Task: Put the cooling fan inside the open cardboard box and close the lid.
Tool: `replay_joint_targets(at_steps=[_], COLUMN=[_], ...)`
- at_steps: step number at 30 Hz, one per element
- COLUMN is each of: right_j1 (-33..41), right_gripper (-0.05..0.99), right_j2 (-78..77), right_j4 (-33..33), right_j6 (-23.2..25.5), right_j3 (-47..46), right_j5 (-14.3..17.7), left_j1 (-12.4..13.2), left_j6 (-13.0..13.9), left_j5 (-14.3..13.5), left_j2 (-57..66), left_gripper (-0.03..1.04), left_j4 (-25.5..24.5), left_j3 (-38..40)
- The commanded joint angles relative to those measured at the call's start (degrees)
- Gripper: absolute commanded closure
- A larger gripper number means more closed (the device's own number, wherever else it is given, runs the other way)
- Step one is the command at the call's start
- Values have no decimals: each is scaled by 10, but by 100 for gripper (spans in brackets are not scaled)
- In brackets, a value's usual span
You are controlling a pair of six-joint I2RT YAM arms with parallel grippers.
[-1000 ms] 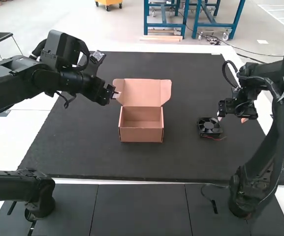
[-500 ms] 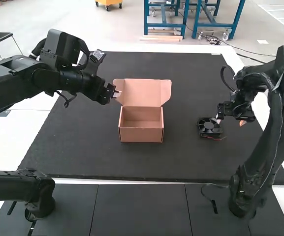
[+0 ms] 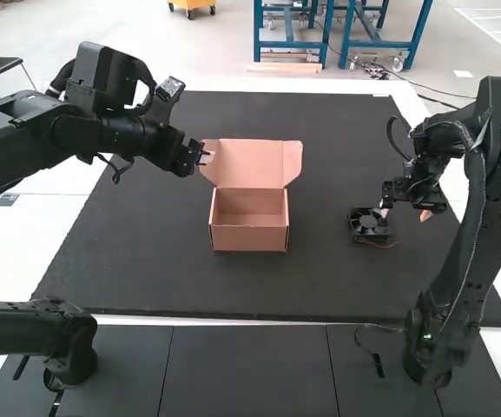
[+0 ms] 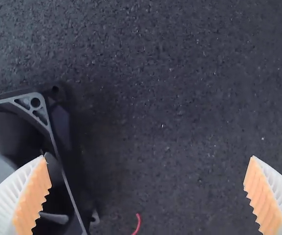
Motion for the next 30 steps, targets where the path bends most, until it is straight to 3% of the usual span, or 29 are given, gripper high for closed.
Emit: replay_joint_targets(at_steps=[1, 10, 30], right_j1=[6, 16, 20], right_gripper=[3, 3, 3], right_j2=[3, 4, 49], right_j4=[-9, -43, -41], right_j6=[4, 8, 21], right_j3=[14, 10, 11], right_j5=[3, 3, 14], left_j1=[5, 5, 6], left_j6=[7, 7, 4], left_j5=[10, 11, 11], left_j2=[-8, -9, -25], left_gripper=[5, 5, 5], left_j4=[2, 3, -8], left_j3=[21, 21, 21])
